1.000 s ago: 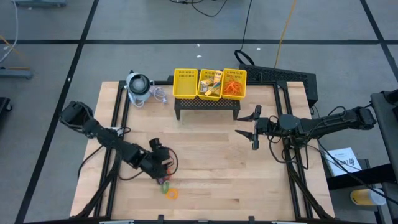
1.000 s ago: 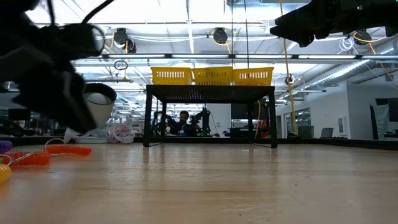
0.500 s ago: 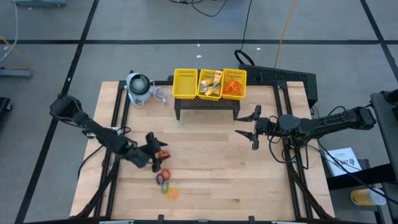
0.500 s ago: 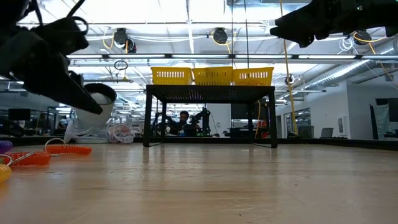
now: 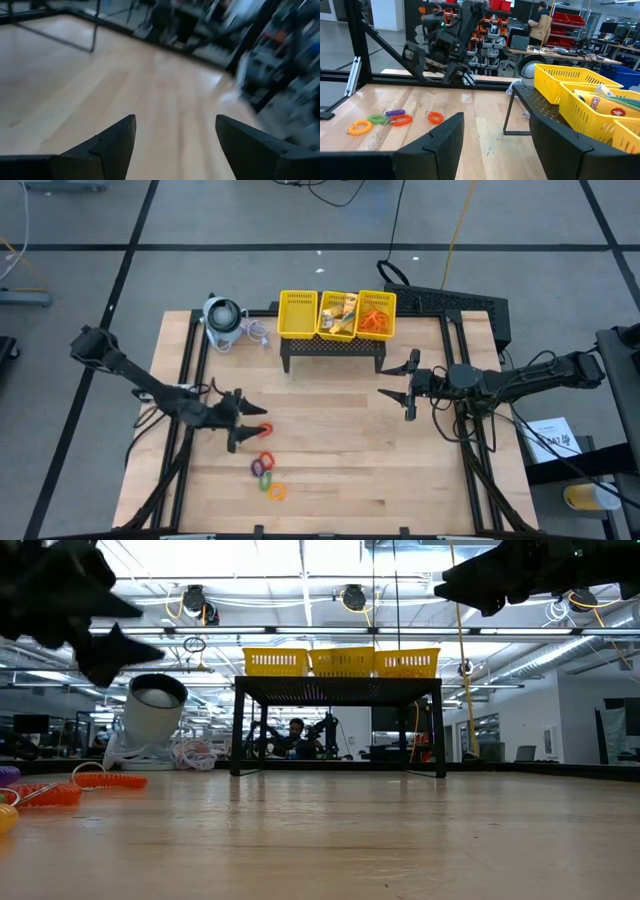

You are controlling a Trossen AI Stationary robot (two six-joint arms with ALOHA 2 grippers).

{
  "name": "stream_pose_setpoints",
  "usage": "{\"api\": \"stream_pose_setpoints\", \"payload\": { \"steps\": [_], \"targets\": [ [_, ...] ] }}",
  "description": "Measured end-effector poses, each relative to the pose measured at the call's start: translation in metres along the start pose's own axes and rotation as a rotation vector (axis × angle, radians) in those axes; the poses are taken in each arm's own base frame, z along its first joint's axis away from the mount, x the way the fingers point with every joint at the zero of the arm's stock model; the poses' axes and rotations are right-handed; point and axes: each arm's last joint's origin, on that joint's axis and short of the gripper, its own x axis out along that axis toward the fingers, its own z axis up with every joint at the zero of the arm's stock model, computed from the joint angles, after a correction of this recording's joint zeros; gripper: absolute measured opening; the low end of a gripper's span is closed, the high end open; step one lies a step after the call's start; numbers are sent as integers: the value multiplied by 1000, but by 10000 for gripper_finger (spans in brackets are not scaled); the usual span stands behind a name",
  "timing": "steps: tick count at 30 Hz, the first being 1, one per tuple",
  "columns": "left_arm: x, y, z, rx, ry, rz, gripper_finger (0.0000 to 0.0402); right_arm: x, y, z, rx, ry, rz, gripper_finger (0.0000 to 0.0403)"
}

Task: Pick & Place Office Desk Supplies
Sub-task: Put the orange spring keychain into the left yellow bin on the shelf

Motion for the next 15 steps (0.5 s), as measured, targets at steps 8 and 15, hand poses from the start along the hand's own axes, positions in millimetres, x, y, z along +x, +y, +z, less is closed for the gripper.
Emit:
{"api": "stream_pose_setpoints", "payload": {
  "steps": [8, 15],
  "targets": [
    [1, -7, 1, 35, 109, -47, 282, 0, 0, 0, -2, 0, 0, 215],
    [12, -17, -10, 97, 397, 51, 282, 0, 0, 0, -7, 0, 0, 215]
  ]
}}
